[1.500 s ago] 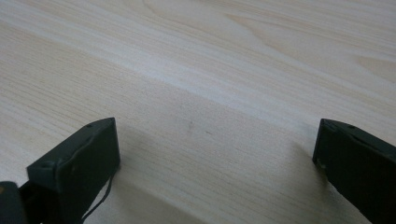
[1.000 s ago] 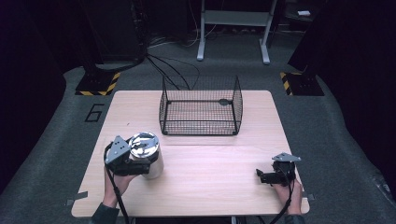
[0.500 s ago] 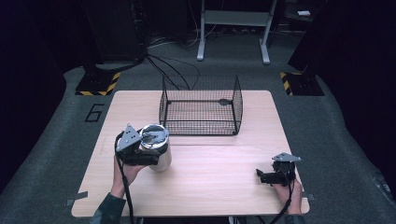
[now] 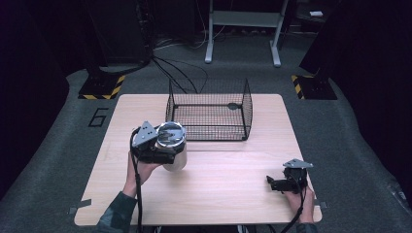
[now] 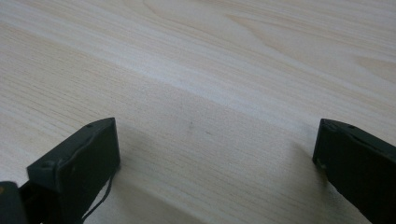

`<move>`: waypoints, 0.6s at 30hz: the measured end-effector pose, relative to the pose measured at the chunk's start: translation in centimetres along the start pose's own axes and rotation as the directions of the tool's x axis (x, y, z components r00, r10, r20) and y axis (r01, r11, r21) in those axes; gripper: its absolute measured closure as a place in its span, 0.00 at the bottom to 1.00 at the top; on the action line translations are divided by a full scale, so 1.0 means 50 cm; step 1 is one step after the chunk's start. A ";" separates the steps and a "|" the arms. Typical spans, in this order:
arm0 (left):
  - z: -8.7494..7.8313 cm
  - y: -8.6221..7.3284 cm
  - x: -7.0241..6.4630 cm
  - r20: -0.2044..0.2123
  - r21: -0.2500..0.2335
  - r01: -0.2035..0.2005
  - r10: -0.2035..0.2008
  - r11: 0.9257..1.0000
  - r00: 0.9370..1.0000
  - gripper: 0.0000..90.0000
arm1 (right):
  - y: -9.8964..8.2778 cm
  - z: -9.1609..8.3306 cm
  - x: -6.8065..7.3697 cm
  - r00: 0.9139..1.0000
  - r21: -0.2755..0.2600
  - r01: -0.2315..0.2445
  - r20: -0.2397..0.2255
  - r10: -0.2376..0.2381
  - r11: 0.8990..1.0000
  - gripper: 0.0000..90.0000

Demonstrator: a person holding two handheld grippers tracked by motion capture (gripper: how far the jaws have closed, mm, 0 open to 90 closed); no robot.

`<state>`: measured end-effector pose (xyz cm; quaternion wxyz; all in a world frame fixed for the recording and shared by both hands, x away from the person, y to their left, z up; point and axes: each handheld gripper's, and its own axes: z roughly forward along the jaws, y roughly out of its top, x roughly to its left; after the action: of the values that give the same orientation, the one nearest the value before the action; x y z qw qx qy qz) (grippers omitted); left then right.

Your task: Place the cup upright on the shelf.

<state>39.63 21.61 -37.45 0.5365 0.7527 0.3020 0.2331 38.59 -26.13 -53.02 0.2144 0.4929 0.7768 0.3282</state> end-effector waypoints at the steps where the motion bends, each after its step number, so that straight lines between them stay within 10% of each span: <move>1: 0.000 0.000 0.000 0.000 0.000 0.000 0.000 1.000 1.000 0.04 | 0.000 0.000 0.000 1.000 0.000 0.000 0.000 0.000 1.000 0.00; 18: 0.059 0.081 -0.002 0.076 -0.038 0.006 -0.004 0.999 0.997 0.04 | 0.000 0.000 0.000 1.000 0.000 0.000 0.000 0.000 1.000 0.00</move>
<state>42.36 18.58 -34.54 0.5623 0.7500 0.2789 0.2087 38.60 -26.13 -53.02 0.2145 0.4930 0.7766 0.3283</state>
